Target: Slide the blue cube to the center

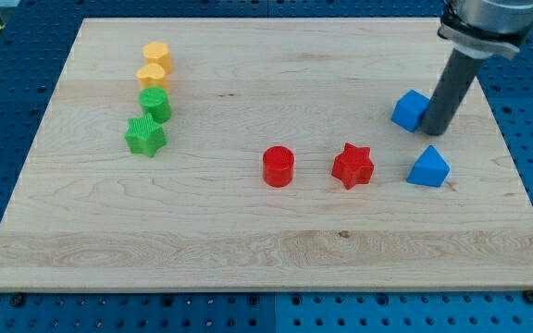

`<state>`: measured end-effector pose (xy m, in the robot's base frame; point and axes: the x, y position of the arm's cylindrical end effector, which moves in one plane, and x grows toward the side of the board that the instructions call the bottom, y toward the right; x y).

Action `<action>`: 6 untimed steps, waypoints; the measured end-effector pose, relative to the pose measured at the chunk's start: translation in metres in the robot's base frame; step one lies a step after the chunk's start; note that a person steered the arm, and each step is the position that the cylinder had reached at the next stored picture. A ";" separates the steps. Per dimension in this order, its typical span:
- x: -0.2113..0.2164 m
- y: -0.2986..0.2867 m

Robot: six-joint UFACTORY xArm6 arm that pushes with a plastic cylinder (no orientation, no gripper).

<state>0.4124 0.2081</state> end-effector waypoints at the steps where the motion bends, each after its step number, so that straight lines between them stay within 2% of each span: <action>1: -0.025 0.012; 3: -0.039 -0.002; 6: -0.035 -0.073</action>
<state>0.3773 0.1354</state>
